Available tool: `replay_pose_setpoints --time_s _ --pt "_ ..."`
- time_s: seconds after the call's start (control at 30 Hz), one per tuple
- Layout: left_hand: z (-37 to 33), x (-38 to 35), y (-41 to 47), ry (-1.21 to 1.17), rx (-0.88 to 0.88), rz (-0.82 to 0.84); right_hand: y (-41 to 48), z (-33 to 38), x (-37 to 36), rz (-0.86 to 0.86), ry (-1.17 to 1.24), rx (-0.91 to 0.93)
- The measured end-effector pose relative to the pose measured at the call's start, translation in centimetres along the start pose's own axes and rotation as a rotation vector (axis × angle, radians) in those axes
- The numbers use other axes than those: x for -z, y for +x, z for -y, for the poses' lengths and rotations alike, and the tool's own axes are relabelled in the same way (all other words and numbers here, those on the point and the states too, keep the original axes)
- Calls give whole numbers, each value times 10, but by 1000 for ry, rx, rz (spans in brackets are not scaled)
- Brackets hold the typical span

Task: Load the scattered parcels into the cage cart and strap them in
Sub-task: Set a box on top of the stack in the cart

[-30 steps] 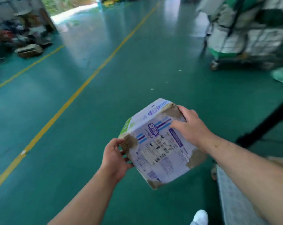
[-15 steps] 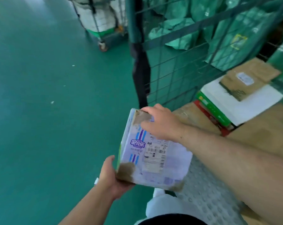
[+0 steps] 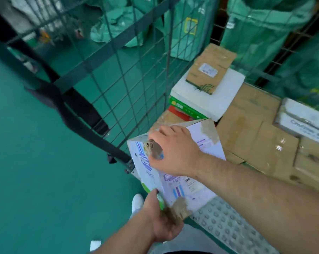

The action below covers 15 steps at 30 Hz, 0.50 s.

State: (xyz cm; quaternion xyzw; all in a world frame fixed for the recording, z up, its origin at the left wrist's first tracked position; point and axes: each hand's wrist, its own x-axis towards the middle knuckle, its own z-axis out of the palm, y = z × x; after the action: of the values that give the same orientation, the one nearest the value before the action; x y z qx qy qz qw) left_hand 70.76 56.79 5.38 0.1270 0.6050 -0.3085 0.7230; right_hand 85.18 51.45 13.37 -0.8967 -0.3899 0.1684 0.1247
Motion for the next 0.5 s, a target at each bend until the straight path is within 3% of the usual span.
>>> replay_pose_setpoints --time_s 0.17,0.5 --pt "-42 -23 -6 34 69 101 -4 -9 17 -121 51 -169" --pt "-59 -68 11 186 -71 195 -8 -11 18 -416 -4 -107"
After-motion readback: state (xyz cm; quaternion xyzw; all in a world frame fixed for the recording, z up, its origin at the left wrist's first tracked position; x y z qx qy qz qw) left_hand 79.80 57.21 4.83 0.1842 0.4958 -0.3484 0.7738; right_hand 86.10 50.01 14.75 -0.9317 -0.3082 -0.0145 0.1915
